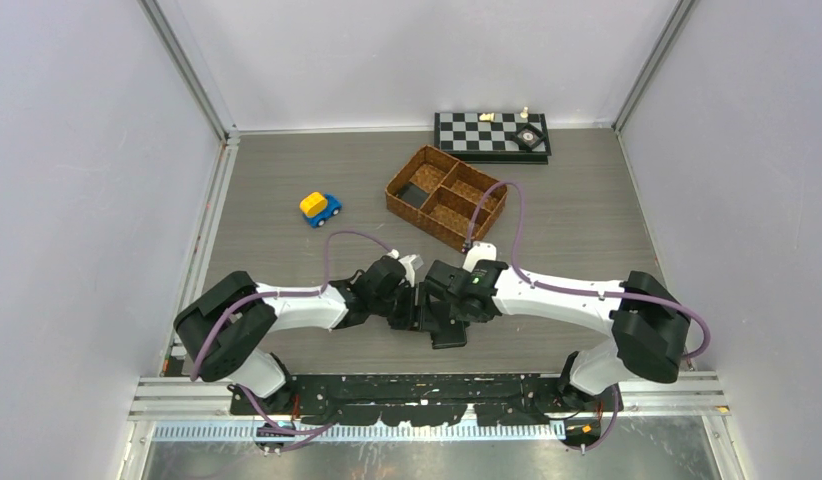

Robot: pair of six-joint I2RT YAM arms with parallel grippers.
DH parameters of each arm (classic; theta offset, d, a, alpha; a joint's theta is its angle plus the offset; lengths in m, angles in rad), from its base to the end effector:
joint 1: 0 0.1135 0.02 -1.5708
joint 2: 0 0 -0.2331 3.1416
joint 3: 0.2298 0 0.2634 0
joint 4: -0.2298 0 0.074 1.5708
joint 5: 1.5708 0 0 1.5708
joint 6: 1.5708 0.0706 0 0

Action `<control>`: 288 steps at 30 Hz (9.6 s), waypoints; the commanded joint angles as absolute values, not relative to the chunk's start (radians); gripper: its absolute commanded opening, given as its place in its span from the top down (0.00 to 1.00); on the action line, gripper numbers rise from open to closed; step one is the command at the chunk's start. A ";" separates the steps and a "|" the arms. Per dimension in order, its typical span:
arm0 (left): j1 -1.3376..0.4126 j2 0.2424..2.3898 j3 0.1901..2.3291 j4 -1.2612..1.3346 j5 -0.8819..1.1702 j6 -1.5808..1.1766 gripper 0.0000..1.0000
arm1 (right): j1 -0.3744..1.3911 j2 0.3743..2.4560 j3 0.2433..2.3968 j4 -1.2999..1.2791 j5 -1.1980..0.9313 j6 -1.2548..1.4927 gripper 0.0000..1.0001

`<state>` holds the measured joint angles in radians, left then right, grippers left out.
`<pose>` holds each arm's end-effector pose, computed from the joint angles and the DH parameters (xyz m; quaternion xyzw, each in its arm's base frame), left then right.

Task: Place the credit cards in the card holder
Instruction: Close the card holder at the center of the board.

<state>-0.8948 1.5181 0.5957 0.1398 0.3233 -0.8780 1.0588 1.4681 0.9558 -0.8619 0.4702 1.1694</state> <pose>0.1767 -0.2562 0.0787 0.0695 0.9108 -0.3876 0.1244 0.1630 0.2248 0.1376 0.0763 0.9651 -0.0166 0.2501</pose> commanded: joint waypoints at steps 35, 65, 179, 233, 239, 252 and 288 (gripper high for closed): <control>-0.896 1.531 0.623 0.107 0.278 -0.858 0.47 | 1.056 1.252 0.780 -0.618 0.410 0.976 1.00; -0.896 1.577 0.651 0.101 0.271 -0.847 0.62 | 1.005 1.235 0.620 -0.311 0.150 0.874 1.00; -0.497 1.476 0.787 -0.147 0.392 -0.648 0.60 | 0.726 1.690 0.445 0.202 -0.074 1.123 1.00; -0.602 1.514 0.611 0.145 0.354 -0.782 0.53 | 0.694 1.514 0.683 -0.073 -0.089 0.932 0.55; -0.599 1.445 0.630 0.031 0.272 -0.722 0.53 | 0.738 1.527 0.829 -0.285 0.071 0.827 0.41; -0.626 1.501 0.569 0.193 0.353 -0.852 0.55 | 0.875 1.616 1.057 -0.596 0.305 0.714 0.49; -0.642 1.558 0.581 0.216 0.376 -0.858 0.56 | 0.949 1.641 1.169 -0.705 0.419 0.715 0.98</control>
<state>-0.6369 1.5391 0.5732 0.2028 0.3744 -0.8612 0.9417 1.7092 1.1542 -0.7013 0.4030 0.6899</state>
